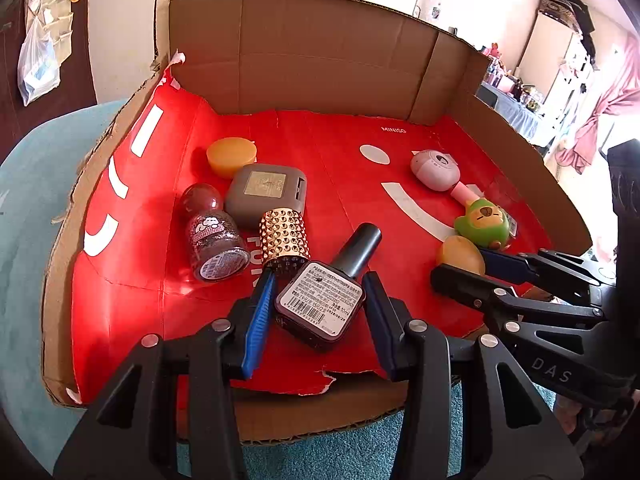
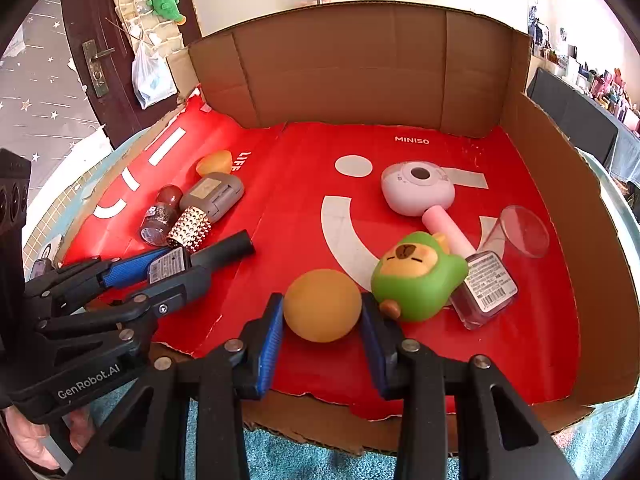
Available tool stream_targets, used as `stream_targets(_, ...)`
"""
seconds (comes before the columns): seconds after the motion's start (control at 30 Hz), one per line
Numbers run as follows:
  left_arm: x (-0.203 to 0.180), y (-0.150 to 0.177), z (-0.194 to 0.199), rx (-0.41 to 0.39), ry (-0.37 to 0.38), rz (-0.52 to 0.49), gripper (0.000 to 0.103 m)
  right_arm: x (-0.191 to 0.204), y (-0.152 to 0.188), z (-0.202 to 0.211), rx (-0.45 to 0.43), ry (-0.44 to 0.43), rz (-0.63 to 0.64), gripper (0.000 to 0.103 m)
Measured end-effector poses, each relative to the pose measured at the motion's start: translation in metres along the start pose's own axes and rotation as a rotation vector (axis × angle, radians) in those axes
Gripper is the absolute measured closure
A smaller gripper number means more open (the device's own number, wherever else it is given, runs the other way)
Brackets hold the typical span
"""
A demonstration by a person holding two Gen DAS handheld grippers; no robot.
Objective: Organize rigid objects
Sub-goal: 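Carry the black-capped bottle and yellow sponge into the red box, then open both grippers to release the bottle and sponge in the box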
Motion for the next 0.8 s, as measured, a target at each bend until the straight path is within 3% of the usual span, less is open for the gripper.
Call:
stream_targets(0.4, -0.001, 0.0, -0.001, 0.001, -0.01, -0.005, 0.061, -0.002, 0.001, 0.001, 0.003, -0.012, -0.015, 0.063)
stream_targets(0.53, -0.002, -0.001, 0.003, -0.021, -0.025, -0.002, 0.047, -0.005, 0.002, 0.003, 0.004, -0.023, -0.029, 0.063)
stream_targets(0.8, -0.004, 0.001, 0.011, -0.036, -0.034, -0.004, 0.038, -0.006, 0.006, 0.014, -0.009, -0.037, -0.04, 0.062)
Point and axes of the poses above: each gripper's, at about its wrist camera, not at the fingertips, and z roughly against the way its jaws point, x to its left, y to its underside, the point moved 1 cm from there along -z, roughly the way its jaws point, and after that the axes turned 11 degrees about y, right-handed, at the moved point
